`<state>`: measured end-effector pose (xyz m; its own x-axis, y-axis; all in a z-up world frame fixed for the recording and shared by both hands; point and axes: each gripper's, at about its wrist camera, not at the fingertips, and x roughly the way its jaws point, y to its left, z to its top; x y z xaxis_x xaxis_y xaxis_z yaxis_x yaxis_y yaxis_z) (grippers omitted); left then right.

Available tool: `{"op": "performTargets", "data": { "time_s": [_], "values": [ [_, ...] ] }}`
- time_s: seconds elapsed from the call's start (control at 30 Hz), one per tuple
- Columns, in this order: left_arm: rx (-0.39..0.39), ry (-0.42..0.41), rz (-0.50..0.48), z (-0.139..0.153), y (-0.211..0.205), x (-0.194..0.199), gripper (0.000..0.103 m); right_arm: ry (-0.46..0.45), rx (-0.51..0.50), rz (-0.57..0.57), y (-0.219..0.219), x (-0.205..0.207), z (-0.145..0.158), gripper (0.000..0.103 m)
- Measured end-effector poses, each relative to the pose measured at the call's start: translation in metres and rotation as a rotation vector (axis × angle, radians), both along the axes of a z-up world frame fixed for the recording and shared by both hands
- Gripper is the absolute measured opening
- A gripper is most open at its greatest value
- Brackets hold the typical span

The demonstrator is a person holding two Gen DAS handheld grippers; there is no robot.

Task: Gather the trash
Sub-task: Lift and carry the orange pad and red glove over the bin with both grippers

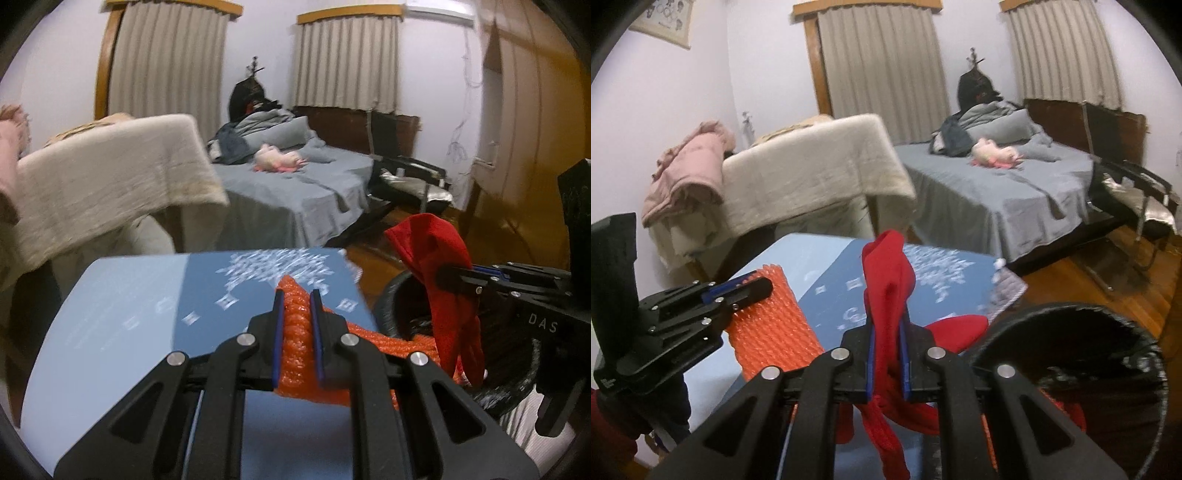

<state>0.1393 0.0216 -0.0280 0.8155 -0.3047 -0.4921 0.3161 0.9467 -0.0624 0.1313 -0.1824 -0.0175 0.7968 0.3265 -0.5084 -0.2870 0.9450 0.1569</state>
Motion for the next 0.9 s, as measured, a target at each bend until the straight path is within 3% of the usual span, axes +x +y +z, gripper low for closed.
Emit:
{"op": "performTargets", "data": {
  "time_s": [0.47, 0.9],
  "values": [
    [-0.022, -0.029, -0.191, 0.011, -0.107, 0.010, 0.012, -0.042, -0.005, -0.201, -0.092, -0.020, 0.016, 0.011],
    [-0.009, -0.016, -0.326, 0.000, -0.180, 0.020, 0.012, -0.023, -0.010, -0.331, -0.154, -0.030, 0.005, 0.011]
  ]
}}
